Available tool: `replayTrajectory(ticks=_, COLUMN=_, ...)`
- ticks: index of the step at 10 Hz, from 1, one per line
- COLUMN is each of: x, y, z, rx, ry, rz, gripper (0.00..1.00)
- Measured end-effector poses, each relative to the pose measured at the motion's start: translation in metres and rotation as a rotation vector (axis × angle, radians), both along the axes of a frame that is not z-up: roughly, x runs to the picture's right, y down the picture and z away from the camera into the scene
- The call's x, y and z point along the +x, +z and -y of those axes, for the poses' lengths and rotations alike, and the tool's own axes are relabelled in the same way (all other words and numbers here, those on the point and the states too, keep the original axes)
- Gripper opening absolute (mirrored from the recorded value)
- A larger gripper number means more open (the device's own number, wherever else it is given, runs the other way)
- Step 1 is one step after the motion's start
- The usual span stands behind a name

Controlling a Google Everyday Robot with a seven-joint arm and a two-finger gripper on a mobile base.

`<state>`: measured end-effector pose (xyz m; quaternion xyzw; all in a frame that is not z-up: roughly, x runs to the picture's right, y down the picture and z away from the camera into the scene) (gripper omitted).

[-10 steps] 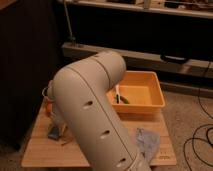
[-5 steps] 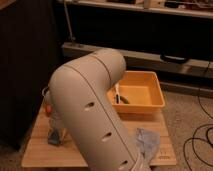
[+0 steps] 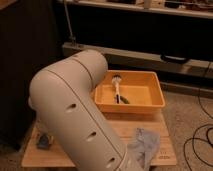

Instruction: Wipe table surface with sponge

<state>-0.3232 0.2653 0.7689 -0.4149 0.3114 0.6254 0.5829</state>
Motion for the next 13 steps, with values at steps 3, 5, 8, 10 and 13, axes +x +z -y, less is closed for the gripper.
replayTrajectory(ticks=3, x=0.011, y=0.018, z=0.032, rx=0.062, ry=0.05, rz=0.042, gripper=0.0)
replayTrajectory(ticks=5, x=0.036, y=0.025, z=0.055, rx=0.1, ry=0.108, rz=0.043, gripper=0.0)
replayTrajectory(ticks=8, x=0.058, y=0.019, z=0.061, rx=0.113, ry=0.148, rz=0.032, gripper=0.0)
replayTrajectory(ticks=10, x=0.075, y=0.016, z=0.043, rx=0.088, ry=0.173, rz=0.022, gripper=0.0)
replayTrajectory(ticks=13, x=0.071, y=0.0, z=0.009, rx=0.037, ry=0.159, rz=0.036, gripper=0.0)
